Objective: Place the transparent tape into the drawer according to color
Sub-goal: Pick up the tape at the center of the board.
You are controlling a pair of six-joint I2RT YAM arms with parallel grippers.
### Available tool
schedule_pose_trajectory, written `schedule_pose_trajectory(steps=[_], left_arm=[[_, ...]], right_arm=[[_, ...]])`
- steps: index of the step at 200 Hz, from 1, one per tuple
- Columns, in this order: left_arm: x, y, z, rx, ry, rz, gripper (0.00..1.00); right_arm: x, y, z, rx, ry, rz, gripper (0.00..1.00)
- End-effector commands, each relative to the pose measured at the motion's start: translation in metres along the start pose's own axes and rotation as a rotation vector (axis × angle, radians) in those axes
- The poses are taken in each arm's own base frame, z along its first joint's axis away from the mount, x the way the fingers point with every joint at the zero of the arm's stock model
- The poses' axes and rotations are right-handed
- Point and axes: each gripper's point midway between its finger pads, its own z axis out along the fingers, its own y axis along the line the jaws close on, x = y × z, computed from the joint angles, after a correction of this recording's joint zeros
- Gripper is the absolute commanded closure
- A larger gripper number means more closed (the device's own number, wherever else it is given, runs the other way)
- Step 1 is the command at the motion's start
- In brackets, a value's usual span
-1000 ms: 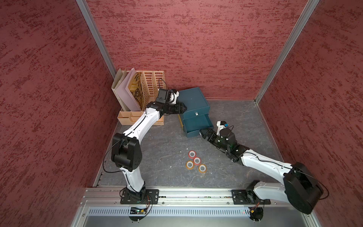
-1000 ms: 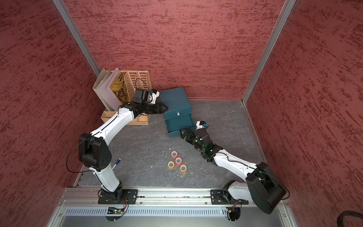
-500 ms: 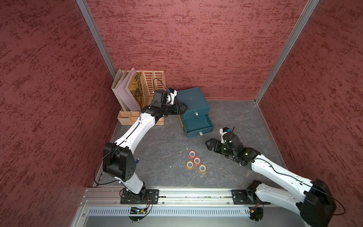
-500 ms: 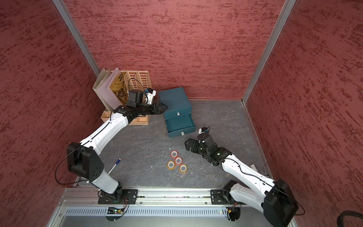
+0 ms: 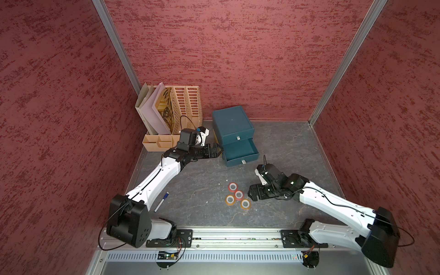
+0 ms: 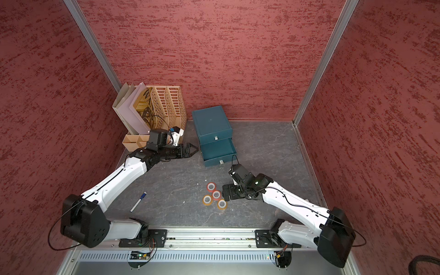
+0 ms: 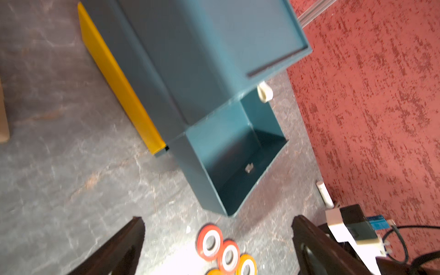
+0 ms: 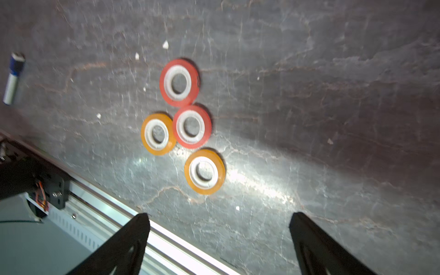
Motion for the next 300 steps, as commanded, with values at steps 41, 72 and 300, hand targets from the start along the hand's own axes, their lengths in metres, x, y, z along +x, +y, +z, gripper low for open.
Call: schedule_pose_trajectory(steps=[41,72,300], left_arm=[[0.042,0.01,-0.008,0.012,0.055,-0.058,0.0],[0.06,0.018,-0.006,0.0,0.083,-0.091,0.0],[0.07,0.03,-0.01,-0.055,0.103,-0.097,0.0]], right_arm=[[0.021,0.008,0.016,0.113,0.125,-0.121,0.19],[0.021,0.015,0.033,0.163,0.14,-0.148,0.25],[0.026,0.002,0.099,0.276,0.166,-0.131,0.64]])
